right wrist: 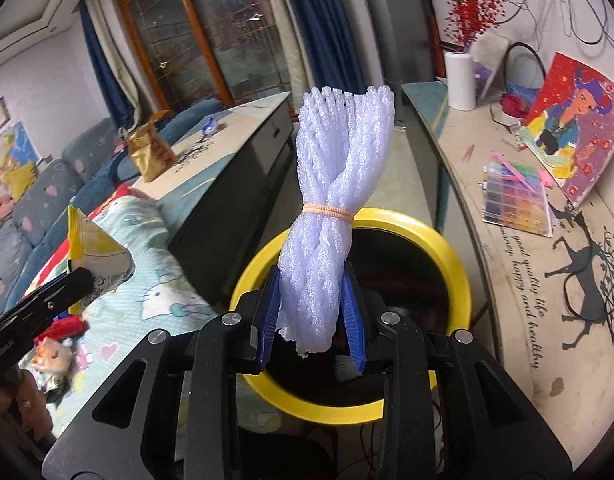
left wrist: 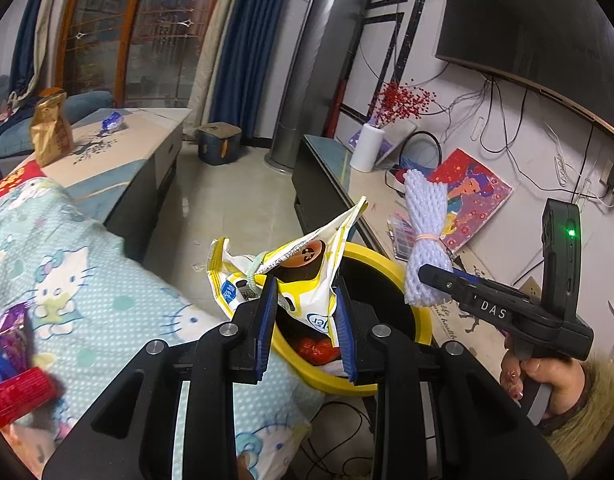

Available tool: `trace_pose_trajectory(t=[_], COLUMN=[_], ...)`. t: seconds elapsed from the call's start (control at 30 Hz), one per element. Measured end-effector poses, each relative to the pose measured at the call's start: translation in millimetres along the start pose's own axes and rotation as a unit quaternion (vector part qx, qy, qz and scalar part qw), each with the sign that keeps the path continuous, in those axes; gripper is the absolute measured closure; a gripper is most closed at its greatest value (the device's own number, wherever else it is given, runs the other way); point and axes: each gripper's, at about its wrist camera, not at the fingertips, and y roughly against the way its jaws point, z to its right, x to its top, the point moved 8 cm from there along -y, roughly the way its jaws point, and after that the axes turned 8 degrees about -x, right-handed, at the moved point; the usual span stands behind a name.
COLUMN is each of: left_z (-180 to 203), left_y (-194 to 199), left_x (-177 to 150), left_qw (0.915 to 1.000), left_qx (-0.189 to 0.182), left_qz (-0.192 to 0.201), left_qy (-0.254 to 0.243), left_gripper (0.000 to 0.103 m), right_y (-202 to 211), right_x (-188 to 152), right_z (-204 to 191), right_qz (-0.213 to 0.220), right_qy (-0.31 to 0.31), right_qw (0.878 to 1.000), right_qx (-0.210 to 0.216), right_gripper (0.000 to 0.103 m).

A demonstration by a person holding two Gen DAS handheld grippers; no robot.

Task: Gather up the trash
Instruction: 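Drop the lavender bundle into the bin with the right tool while the left tool drops the wrapper, then move both open tools back toward the remaining trash on the bedspread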

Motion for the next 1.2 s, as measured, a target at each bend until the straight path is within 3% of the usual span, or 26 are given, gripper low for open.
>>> trace_pose_trajectory(t=[0.33, 0.53, 0.57, 0.63, 0.67, 0.73, 0.8, 1.2], left_z=[13.1, 18.3, 16.5, 11.0, 3.7, -6.0, -13.1, -12.8], left_y=[-56.5, -93.2, -99.8, -110.4, -114.3, -114.1, -110.2, -73.3], left_x=[-2.7, -7.0, -7.8, -11.3, -12.6, -11.4, -9.7, -9.0], left_qw=[0.9989, 0.9968, 0.9962, 0.9948, 0.9947, 0.9943, 0.9939, 0.9974], left_qx=[-0.030, -0.049, -0.052, -0.055, -0.044, -0.042, -0.038, -0.005], left_qz=[-0.037, -0.063, -0.068, -0.083, -0.086, -0.079, -0.074, -0.047], left_qy=[0.006, 0.010, 0.014, 0.023, 0.035, 0.058, 0.073, 0.055], left_gripper=[0.076, 0.075, 0.072, 0.050, 0.035, 0.030, 0.012, 0.007], right_y=[-23.7, -37.1, -40.8, -44.2, -45.3, -46.3, -44.2, -25.9], right_x=[-15.2, -26.4, -29.9, -34.9, -37.1, -38.9, -38.6, -19.8], right_z=[32.9, 38.3, 39.4, 45.5, 50.0, 55.0, 62.4, 60.2], right_qz=[-0.034, -0.059, -0.069, -0.079, -0.082, -0.086, -0.080, -0.033], right_qy=[-0.020, -0.032, -0.034, -0.047, -0.053, -0.057, -0.063, -0.054], right_qw=[0.999, 0.998, 0.997, 0.996, 0.995, 0.994, 0.994, 0.995], right_qx=[-0.026, -0.015, -0.012, -0.016, -0.022, -0.030, -0.043, -0.071], right_gripper=[0.080, 0.078, 0.073, 0.057, 0.052, 0.052, 0.046, 0.031])
